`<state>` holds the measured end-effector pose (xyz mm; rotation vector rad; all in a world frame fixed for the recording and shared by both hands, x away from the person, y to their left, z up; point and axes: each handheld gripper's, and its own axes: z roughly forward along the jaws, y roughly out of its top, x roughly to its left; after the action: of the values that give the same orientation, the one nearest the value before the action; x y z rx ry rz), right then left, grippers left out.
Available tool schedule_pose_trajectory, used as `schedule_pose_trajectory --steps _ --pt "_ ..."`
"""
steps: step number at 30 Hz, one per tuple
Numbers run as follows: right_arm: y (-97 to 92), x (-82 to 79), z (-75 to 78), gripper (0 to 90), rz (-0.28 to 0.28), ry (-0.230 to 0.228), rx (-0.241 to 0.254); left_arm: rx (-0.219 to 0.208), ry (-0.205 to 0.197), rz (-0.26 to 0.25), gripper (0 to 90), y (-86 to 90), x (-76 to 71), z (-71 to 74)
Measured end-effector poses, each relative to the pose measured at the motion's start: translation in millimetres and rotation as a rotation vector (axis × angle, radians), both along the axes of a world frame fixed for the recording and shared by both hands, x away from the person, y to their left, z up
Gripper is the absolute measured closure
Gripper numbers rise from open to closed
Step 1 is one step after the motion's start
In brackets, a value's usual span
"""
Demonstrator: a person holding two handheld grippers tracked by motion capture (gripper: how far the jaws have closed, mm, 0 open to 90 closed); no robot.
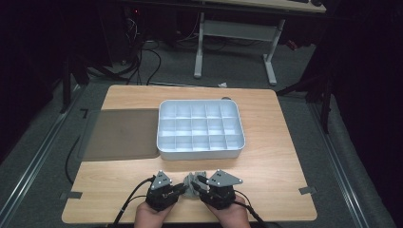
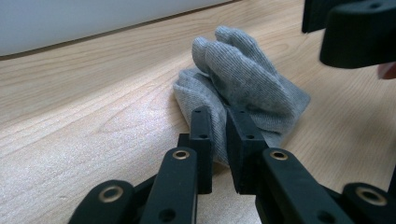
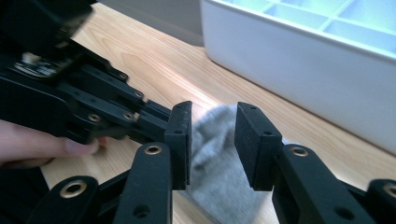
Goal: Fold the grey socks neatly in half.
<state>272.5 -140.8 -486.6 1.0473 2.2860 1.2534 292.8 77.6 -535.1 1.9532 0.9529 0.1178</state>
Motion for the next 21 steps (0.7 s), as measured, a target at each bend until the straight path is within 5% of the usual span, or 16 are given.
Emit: schedule_pose_trajectory --steps 12,15,21 --pt "11.9 4.5 -33.2 66.4 -0.027 0.087 -0.075 -0.003 0.000 -0.001 80.6 0.3 0.0 -0.1" --pt "15.7 2.6 -33.9 83.7 -0.015 0.064 -0.097 -0.001 0.000 -0.001 80.6 0.2 -0.1 -0.1" --pt "18.1 0.7 -23.2 86.6 0.008 0.024 -0.097 0.005 0.001 0.002 81.1 0.0 -0.1 0.0"
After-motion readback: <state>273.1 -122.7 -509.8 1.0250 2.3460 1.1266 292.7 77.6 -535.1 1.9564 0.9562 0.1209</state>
